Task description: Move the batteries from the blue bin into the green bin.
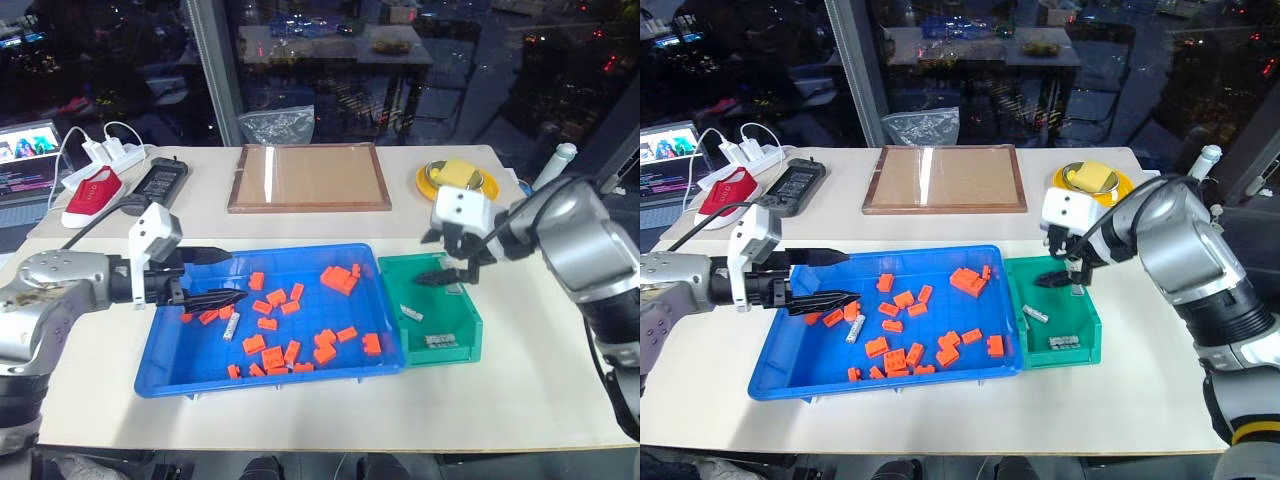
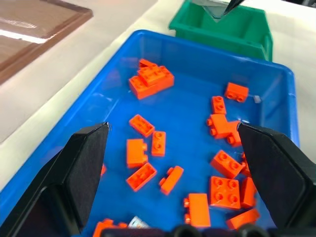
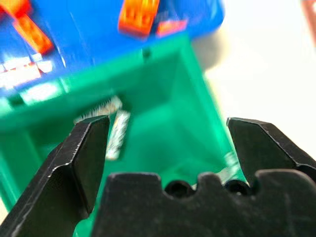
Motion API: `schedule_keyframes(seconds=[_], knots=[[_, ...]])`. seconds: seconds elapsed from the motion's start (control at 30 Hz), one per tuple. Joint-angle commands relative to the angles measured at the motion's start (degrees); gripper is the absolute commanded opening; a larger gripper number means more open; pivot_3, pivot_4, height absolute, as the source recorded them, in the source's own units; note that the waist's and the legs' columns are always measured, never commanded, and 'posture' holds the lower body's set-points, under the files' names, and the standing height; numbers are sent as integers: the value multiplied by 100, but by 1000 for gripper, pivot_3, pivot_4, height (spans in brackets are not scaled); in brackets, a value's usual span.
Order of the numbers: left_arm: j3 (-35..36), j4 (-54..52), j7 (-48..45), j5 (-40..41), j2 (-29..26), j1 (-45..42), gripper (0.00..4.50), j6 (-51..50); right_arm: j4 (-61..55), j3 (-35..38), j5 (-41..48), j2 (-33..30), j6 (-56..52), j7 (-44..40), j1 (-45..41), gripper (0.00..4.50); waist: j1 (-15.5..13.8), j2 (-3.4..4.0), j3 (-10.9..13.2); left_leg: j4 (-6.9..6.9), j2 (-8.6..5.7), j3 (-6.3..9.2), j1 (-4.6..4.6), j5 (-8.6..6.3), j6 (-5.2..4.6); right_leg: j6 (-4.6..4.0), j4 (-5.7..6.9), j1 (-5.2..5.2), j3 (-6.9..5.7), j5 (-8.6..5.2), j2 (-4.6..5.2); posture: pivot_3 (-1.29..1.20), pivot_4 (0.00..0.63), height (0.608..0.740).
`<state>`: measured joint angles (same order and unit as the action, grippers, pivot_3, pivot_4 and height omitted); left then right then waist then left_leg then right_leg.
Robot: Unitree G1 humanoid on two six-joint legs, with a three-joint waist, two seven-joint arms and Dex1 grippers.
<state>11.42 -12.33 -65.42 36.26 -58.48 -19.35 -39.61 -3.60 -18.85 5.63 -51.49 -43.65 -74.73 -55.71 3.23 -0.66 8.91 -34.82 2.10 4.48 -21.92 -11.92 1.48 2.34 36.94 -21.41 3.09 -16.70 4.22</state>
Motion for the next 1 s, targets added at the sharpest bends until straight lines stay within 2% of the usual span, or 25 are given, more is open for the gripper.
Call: schedule_keyframes(seconds=[0.03,0.17,0.23,0.5,0.67,0.93,1.0], knots=[[596,144,-130,-107,-297,347,4500,191,-471,206,596,421,-232,-180,-196,4478,20,0,0,1,2,1,3,0,0,0,3,0,0,0,-2,0,150,740],[1508,646,-35,-228,-270,986,4500,481,-365,113,934,1279,-310,-7,-466,4478,57,1,1,0,2,0,1,0,0,0,6,-1,0,0,0,0,150,740],[1852,682,-80,-317,-220,1422,4500,613,-253,-7,946,1484,-259,-22,-534,4478,60,1,1,2,3,1,1,0,0,-1,12,-8,0,0,-1,0,150,740],[3433,-566,-213,197,101,3205,4500,-62,405,-316,882,1876,392,-306,-733,4478,-29,-13,0,2,-2,-1,-9,-1,1,-2,11,-15,-3,1,11,0,150,740],[3942,-976,-65,330,202,3610,4500,-306,795,-620,670,2239,738,-291,-822,4478,-51,-13,-1,4,-1,-2,-2,-1,2,-3,10,-13,-3,1,10,0,150,740],[4502,-1239,39,495,486,3665,4500,-45,1646,-765,304,3554,1182,467,-1124,4478,63,-18,-3,9,7,-4,-3,0,4,-12,23,-30,-2,6,2,0,150,740],[4605,-1246,28,413,508,3804,4500,-9,1837,-616,591,3982,935,491,-1096,4478,68,-21,-6,10,10,-4,-1,0,4,-12,23,-30,-3,6,0,0,150,740]])
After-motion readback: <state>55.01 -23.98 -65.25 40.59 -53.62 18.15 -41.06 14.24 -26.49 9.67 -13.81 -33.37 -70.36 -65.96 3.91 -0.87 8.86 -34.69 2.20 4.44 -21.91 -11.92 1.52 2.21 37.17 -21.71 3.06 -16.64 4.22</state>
